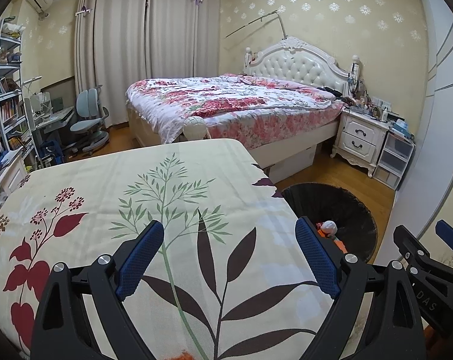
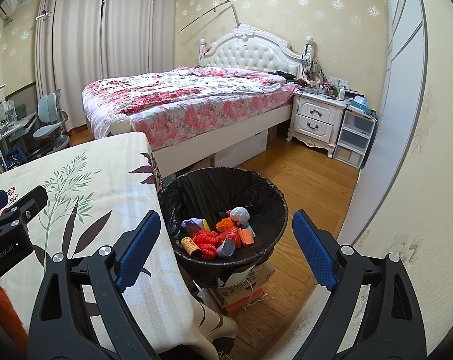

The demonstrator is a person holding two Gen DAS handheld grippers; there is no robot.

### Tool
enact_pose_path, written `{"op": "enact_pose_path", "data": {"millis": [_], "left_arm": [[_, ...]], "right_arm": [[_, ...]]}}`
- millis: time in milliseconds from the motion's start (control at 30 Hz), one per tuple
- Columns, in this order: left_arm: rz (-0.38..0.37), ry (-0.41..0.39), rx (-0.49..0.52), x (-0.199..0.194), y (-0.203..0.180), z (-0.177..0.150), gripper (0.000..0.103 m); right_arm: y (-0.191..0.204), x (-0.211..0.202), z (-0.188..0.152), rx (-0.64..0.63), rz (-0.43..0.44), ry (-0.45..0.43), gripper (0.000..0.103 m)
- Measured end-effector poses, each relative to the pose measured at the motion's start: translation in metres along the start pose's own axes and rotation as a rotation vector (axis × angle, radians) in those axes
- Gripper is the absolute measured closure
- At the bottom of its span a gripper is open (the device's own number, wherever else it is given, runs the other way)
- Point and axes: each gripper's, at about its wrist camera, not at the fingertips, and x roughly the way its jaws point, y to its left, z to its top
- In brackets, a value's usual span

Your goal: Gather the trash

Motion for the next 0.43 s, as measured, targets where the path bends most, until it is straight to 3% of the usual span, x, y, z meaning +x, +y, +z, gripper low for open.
{"op": "enact_pose_path", "data": {"millis": [233,433], "left_arm": [[0.01,0.019,-0.009,0.006,0.007,0.0,0.012],[0.043,0.082,-0.044,0.026,0.037,-0.002,0.011]], "right_arm": [[0.002,0.002,0.0,-0.006,0.01,0.003,0.016],[0.024,0.008,0.001,-0.039,0.057,0.017,0.016]]}}
